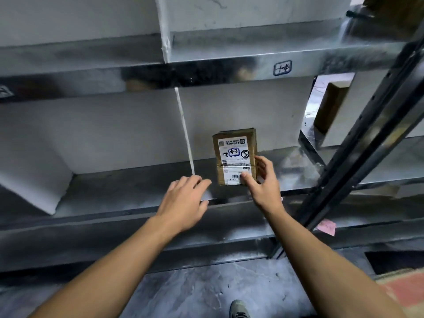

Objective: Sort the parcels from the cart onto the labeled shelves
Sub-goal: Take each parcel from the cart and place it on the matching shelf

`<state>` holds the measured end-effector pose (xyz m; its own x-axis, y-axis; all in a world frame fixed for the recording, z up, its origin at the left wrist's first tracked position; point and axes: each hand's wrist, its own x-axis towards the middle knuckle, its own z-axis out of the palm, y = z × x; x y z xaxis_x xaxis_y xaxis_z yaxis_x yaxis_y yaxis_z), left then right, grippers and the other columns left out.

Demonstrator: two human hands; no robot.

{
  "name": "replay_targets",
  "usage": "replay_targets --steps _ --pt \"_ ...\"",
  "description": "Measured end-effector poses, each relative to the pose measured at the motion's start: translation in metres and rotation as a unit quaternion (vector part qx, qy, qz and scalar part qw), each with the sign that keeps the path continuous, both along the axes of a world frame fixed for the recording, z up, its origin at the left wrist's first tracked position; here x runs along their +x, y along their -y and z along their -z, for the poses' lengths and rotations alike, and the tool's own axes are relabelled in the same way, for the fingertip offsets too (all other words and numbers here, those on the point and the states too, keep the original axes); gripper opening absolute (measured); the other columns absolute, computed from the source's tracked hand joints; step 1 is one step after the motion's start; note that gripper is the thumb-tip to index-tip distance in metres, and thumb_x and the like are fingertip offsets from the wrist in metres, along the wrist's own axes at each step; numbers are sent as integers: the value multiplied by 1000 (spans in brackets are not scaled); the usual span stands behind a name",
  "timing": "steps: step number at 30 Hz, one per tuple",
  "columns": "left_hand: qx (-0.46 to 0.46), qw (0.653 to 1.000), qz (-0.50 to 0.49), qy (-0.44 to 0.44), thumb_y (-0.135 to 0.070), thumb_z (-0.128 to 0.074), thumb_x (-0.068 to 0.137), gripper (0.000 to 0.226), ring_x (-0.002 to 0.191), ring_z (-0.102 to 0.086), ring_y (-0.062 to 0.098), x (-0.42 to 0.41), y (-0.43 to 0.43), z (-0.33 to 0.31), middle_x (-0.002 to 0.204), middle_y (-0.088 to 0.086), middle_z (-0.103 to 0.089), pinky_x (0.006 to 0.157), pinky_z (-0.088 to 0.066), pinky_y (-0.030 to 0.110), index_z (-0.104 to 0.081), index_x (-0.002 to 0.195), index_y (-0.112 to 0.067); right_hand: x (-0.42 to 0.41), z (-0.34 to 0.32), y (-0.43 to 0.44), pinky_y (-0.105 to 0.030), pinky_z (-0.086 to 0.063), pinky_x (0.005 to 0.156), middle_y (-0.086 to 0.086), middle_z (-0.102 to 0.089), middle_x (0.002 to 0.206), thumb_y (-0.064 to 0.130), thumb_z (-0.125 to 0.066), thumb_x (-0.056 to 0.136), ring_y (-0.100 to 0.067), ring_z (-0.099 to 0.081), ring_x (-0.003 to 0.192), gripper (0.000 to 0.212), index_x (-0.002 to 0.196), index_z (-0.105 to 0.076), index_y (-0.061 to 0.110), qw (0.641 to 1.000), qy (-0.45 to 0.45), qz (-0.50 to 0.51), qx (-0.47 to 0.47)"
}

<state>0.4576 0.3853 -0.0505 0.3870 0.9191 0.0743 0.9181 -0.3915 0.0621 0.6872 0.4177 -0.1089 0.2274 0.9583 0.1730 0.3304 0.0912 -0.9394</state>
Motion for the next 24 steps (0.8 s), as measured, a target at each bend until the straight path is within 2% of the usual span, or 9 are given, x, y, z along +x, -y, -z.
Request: replay_targets --steps 4,7,10,12,15,18,20,24 --pt "5 1000 -29 6 -37 -50 94 50 120 -45 23 10 -8 2 136 -4 -48 103 -38 38 -41 142 -26 4 10 -36 -39 -50 103 3 -63 127 53 -71 81 -12 -61 118 59 132 -47 35 1000 -14 -22 -10" --pt "11 999 -47 9 -37 -51 94 50 118 -45 23 17 -9 4 135 -4 -49 101 -40 38 -42 142 -25 6 17 -57 -31 -50 101 4 -65 124 38 -76 86 -13 -62 115 53 130 -48 31 998 -25 -51 -22" --pt "19 998 -67 13 -37 -53 92 48 113 -48 22 19 -9 7 130 -3 -53 96 -42 38 -46 139 -25 7 23 -69 -26 -50 98 1 -63 128 28 -78 86 -13 -61 115 58 136 -48 24 996 -18 -78 -37" --pt "17 997 -76 12 -37 -54 92 48 112 -48 21 18 -8 9 128 -4 -54 97 -41 38 -47 138 -25 7 28 -72 -27 -50 99 -1 -61 131 29 -79 84 -12 -60 116 64 139 -47 22 995 -2 -92 -44" --pt "15 997 -81 7 -38 -53 92 48 116 -46 20 16 -8 11 130 -6 -52 103 -38 38 -46 139 -26 6 36 -75 -36 -51 102 0 -60 133 44 -73 80 -15 -60 119 68 139 -46 25 993 19 -105 -48" --pt "13 996 -83 11 -38 -53 92 48 117 -46 19 15 -8 10 130 -6 -52 105 -37 39 -47 138 -26 2 42 -78 -41 -49 104 -2 -61 134 30 -73 85 -21 -59 122 63 140 -43 24 991 36 -113 -63" --pt "11 996 -86 13 -39 -53 92 48 117 -45 18 16 -8 10 129 -6 -52 106 -36 39 -47 138 -26 0 45 -79 -35 -48 101 -1 -63 131 24 -73 89 -22 -60 120 60 140 -42 23 989 40 -113 -82" --pt "9 996 -88 12 -42 -51 93 49 120 -43 17 16 -7 11 132 -7 -50 108 -34 39 -46 139 -27 -2 44 -86 -26 -44 92 -2 -66 127 26 -74 89 -22 -63 117 56 138 -45 24 990 26 -96 -103"
